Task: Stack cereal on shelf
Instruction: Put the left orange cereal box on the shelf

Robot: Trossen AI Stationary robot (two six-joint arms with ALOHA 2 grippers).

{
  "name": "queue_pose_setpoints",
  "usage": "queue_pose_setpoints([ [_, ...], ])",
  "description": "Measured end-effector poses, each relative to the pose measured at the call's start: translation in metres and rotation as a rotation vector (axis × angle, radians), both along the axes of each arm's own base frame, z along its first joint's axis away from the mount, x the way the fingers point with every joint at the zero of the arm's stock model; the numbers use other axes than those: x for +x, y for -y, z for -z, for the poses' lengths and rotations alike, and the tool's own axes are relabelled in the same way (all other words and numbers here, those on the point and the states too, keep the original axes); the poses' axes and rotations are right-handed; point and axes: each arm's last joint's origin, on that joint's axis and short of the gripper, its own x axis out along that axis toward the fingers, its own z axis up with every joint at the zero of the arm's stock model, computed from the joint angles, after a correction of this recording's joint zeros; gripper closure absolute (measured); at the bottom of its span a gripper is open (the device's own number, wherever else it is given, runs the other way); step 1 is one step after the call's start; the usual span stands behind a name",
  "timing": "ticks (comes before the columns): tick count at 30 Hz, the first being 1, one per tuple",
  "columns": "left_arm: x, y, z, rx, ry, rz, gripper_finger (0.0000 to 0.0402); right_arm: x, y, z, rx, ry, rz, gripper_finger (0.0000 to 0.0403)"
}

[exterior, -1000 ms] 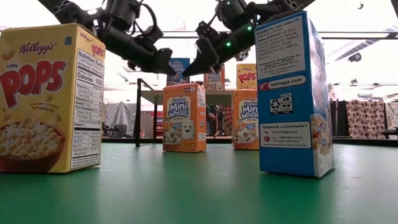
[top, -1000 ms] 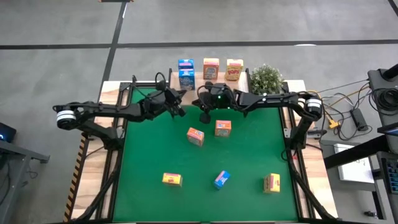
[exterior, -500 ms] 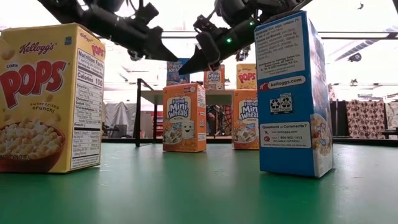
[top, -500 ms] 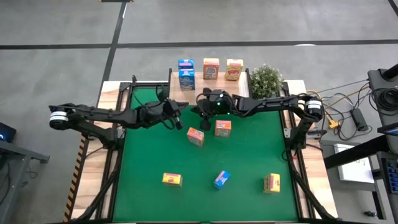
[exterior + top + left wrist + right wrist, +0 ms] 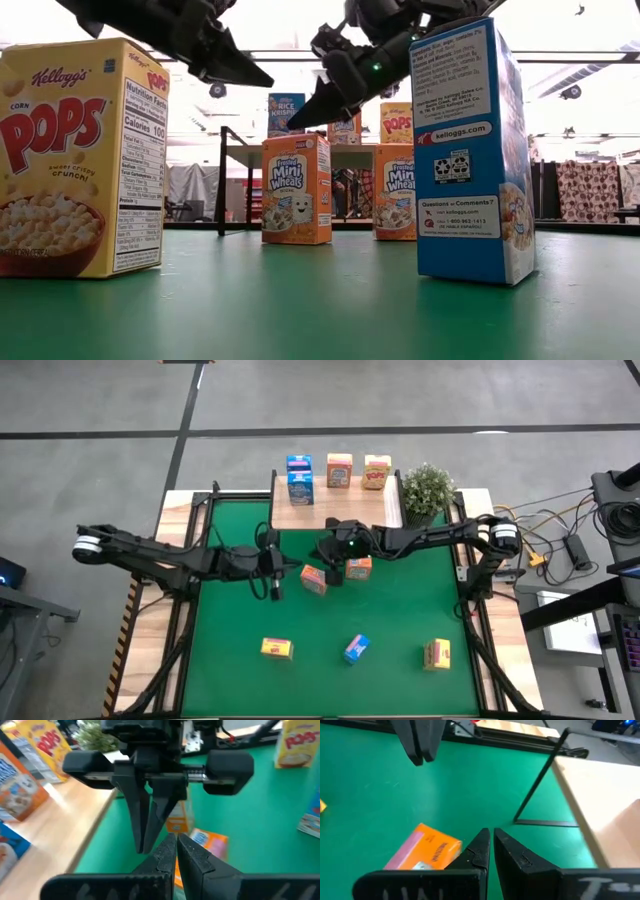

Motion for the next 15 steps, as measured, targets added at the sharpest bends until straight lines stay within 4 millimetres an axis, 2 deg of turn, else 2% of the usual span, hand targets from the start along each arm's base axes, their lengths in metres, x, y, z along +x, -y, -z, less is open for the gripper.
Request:
queue_pose_setpoints([
  [15,-0.01,0.007,0.014,-0.192,-0.117,-0.071,0.0402,0.001,-0.04,0.006,0.019,-0.036,-0.093,0.039],
])
